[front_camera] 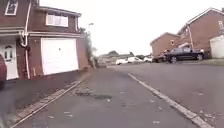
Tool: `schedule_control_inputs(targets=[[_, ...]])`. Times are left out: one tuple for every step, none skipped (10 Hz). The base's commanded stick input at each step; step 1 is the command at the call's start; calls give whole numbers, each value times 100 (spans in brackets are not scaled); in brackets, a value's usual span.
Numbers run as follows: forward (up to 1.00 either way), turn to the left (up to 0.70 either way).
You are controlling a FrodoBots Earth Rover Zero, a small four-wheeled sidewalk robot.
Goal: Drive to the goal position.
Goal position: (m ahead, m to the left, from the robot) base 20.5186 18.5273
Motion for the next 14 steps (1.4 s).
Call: schedule_control_inputs(targets=[[100,0],[100,0],[100,0],[100,0],[100,0],[100,0],[100,0],[100,0],[100,0],[100,0],[100,0],[100,0],[100,0],[100,0]])
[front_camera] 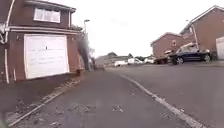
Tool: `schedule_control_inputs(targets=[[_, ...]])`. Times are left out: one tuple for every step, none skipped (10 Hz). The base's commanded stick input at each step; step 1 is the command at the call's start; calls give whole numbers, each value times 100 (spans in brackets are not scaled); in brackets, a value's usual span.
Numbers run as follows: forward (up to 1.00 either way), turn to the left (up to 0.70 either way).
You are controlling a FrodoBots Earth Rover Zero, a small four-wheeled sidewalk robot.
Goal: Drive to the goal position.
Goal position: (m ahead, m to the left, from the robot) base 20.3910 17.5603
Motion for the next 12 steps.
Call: schedule_control_inputs(targets=[[100,0],[100,0],[100,0],[100,0],[100,0],[100,0],[100,0],[100,0],[100,0],[100,25],[100,40],[100,31]])
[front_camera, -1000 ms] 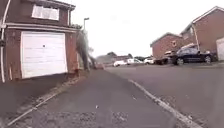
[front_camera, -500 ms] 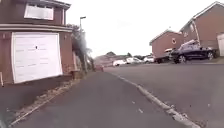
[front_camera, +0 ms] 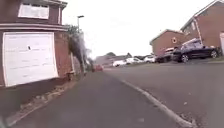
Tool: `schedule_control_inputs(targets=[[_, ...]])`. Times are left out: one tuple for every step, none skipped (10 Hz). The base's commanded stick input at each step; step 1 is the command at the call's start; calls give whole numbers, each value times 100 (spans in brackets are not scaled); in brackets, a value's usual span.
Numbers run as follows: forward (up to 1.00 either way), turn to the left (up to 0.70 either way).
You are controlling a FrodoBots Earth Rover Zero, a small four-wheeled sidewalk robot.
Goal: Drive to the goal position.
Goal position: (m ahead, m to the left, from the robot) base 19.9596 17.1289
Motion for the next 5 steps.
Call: schedule_control_inputs(targets=[[100,7],[100,0],[100,0],[100,0],[100,0]])
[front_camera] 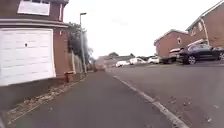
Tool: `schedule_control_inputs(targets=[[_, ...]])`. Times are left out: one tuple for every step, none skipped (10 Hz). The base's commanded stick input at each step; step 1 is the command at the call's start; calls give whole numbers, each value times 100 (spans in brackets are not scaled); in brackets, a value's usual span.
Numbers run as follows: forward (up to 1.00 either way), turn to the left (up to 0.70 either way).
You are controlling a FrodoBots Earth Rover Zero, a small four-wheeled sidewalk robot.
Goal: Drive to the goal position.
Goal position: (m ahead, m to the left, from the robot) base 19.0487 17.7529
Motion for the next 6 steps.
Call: schedule_control_inputs(targets=[[100,0],[100,0],[100,0],[100,0],[100,0],[100,0]])
